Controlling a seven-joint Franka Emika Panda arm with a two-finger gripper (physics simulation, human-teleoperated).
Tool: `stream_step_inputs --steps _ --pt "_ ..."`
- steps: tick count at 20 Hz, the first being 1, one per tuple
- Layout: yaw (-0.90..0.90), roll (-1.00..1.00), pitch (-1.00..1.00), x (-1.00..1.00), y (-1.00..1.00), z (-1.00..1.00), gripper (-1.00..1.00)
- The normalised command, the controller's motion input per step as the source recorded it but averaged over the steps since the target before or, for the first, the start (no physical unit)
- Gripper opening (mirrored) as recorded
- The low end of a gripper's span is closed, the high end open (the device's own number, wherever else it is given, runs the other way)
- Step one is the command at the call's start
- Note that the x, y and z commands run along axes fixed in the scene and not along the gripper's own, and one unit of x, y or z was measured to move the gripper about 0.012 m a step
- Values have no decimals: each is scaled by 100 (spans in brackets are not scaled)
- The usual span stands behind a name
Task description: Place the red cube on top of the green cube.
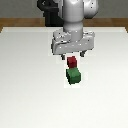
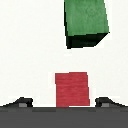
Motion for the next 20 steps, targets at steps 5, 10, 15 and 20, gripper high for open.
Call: stream_step_inputs --steps 5,10,15,20 --pt "0 0 0 20 -20 0 100" --pt "0 0 0 20 0 0 100" --pt "0 0 0 20 0 0 -100" --pt "0 0 0 0 0 0 -100"
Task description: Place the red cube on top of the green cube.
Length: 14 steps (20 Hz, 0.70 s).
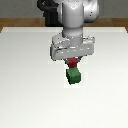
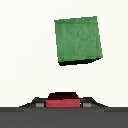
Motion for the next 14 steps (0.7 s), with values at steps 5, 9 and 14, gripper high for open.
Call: stream_step_inputs --steps 5,9,14 --pt "0 0 0 0 0 0 -100" --pt "0 0 0 0 0 50 -100" --pt "0 0 0 0 0 100 -100"
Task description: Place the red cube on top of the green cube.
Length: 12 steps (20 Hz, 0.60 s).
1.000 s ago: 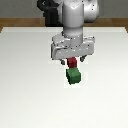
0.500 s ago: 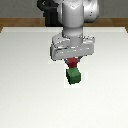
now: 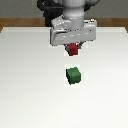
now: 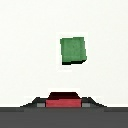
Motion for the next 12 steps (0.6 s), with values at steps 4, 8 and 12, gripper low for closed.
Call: stream_step_inputs --steps 4,8,12 --pt "0 0 0 25 0 50 -100" --pt "0 0 0 75 0 0 -100" --pt "0 0 0 100 0 0 -100"
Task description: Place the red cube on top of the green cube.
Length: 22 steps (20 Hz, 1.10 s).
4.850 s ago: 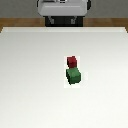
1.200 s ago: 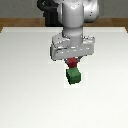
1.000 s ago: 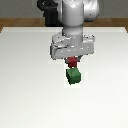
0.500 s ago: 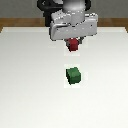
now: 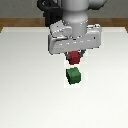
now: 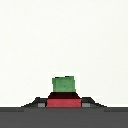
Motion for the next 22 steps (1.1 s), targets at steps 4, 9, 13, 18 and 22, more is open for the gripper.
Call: stream_step_inputs --steps 4,9,13,18,22 --pt "0 0 0 25 -25 0 -100" --pt "0 0 0 -40 20 0 -100" --pt "0 0 0 0 0 0 -100" --pt "0 0 0 -20 0 0 -100" --pt "0 0 0 0 0 -25 -100"
